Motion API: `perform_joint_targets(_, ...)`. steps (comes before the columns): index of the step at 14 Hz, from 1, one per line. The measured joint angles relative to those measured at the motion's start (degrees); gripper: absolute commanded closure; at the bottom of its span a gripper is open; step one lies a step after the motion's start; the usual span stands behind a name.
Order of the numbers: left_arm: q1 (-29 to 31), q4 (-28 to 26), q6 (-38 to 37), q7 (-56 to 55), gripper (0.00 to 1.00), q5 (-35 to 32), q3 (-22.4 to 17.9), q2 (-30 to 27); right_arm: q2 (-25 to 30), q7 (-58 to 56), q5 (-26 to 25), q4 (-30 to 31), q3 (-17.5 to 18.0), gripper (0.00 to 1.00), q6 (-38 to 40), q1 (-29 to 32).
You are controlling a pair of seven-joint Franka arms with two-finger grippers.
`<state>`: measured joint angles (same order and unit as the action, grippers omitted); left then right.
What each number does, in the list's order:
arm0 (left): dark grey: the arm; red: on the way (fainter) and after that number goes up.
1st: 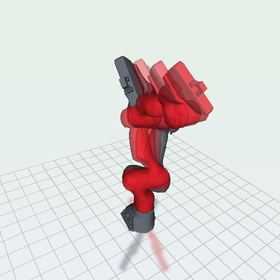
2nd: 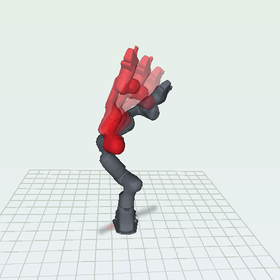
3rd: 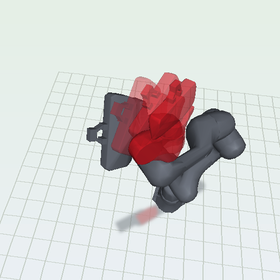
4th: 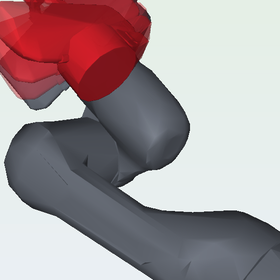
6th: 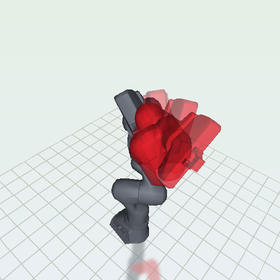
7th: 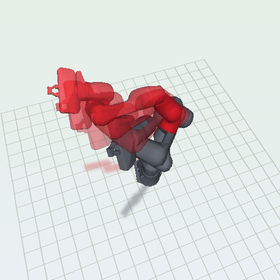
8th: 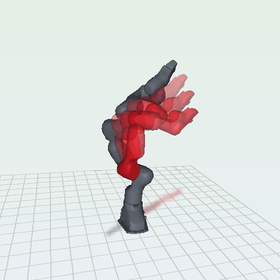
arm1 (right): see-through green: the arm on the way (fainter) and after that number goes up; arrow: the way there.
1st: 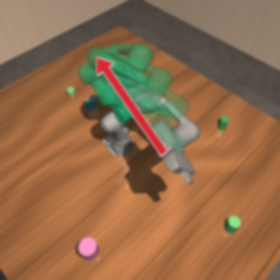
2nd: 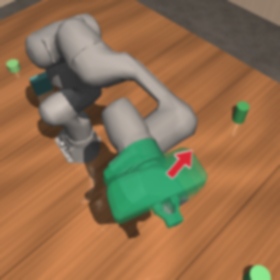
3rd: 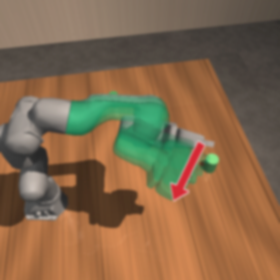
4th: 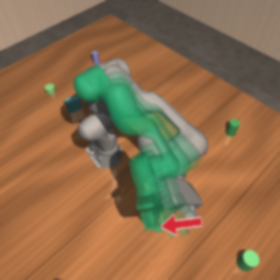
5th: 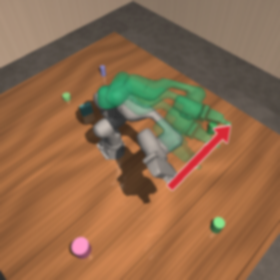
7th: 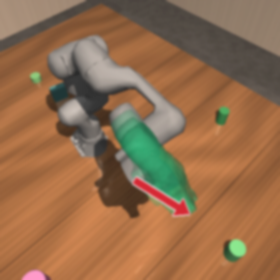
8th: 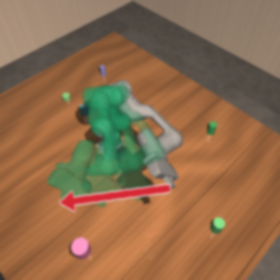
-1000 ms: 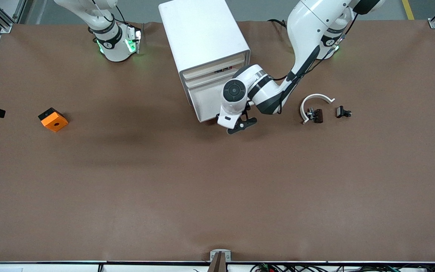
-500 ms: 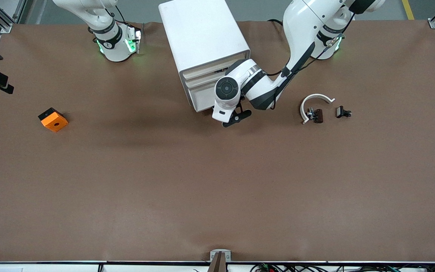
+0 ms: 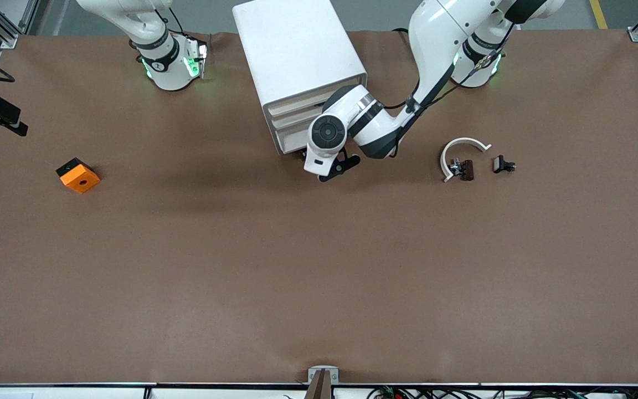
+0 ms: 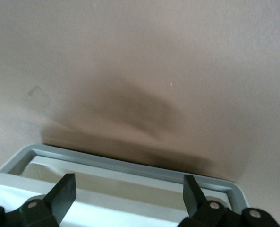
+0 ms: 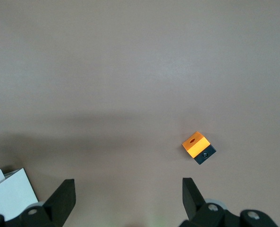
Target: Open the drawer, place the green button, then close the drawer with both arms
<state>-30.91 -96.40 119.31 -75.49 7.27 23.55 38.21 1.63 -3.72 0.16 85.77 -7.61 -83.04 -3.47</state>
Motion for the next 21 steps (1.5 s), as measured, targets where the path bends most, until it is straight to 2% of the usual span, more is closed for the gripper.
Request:
perform_joint_targets(9, -0.96, 0.76, -0.22, 0.00, 0.00, 11.36, 0.02, 1.07, 0.70, 1.20, 0.77, 0.01, -1.11, 0.00, 0.63, -0.15)
perform_joint_targets(21, -1.05, 1.73, -2.28, 0.00, 0.00, 14.11, 0.03, 1.73, 0.80, 1.92, 0.77, 0.92, -1.53, 0.00, 1.08, 2.10)
